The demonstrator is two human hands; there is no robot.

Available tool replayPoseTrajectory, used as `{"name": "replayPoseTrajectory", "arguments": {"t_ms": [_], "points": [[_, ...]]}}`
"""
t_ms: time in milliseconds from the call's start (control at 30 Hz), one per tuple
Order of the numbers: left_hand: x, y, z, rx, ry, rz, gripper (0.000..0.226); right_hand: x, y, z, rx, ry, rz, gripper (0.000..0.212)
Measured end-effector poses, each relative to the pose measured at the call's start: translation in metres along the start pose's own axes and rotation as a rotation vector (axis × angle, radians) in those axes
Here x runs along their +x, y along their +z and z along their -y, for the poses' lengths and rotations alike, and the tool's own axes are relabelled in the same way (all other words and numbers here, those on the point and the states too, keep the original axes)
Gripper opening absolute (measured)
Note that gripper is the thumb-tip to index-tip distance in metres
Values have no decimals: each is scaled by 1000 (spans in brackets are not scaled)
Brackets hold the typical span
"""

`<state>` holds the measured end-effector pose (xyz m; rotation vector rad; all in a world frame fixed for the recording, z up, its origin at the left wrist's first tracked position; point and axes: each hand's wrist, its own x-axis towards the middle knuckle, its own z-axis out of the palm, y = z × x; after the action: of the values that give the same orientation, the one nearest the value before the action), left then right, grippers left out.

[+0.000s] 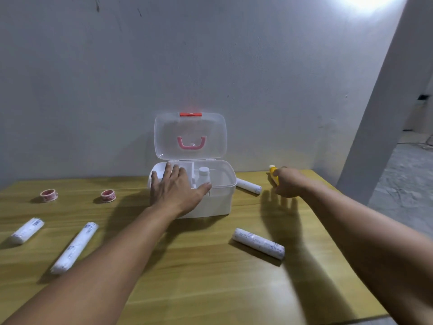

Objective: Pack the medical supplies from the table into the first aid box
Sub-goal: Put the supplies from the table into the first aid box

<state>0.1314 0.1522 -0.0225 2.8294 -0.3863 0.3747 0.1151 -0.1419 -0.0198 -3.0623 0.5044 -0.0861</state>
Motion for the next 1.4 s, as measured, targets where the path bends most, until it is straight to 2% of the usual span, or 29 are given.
{"name": "replayPoseTrajectory", "arguments": {"t_ms": [67, 133, 167, 267, 367, 467, 567, 633, 700, 767, 900, 1000, 1167, 1267, 1400], "points": [[2, 0, 2, -6, -1, 17, 94, 4, 14, -10, 35, 23, 69, 69], [2, 0, 3, -6, -1, 27, 92, 5, 22, -13, 84, 26, 42, 71], [2, -1, 2, -10, 0, 28, 91, 5, 25, -13, 90, 20, -12, 64], [1, 1, 2, -32, 2, 10, 88, 1, 22, -6, 85, 40, -238, 24], [-3, 5, 4, -109, 32, -105, 82, -4, 15, 2, 56, 145, -275, 8], [-11, 11, 8, -240, 111, -292, 69, -9, 15, 9, 77, 226, -207, 16], [-18, 17, 14, -299, 168, -371, 52, -14, 12, 12, 107, 300, -128, 46], [-22, 17, 16, -307, 183, -395, 36, -19, 6, 16, 155, 330, -75, 42], [-25, 15, 15, -326, 201, -413, 23, -22, -1, 19, 356, 386, -34, 28], [-28, 13, 13, -354, 221, -413, 13, -23, -7, 23, 682, 450, -26, 23], [-28, 15, 15, -393, 195, -370, 16, -31, -25, 32, 1384, 401, -4, 36], [-28, 15, 15, -436, 167, -389, 15, -42, -46, 43, 1575, 232, 5, 48], [-31, 11, 16, -446, 170, -369, 11, -58, -68, 70, 1458, -37, 20, 83], [-27, 10, 22, -420, 155, -309, 17, -64, -70, 85, 1363, -162, -43, 103], [-26, 7, 31, -391, 147, -317, 17, -63, -64, 102, 1025, -283, -208, 84]]}}
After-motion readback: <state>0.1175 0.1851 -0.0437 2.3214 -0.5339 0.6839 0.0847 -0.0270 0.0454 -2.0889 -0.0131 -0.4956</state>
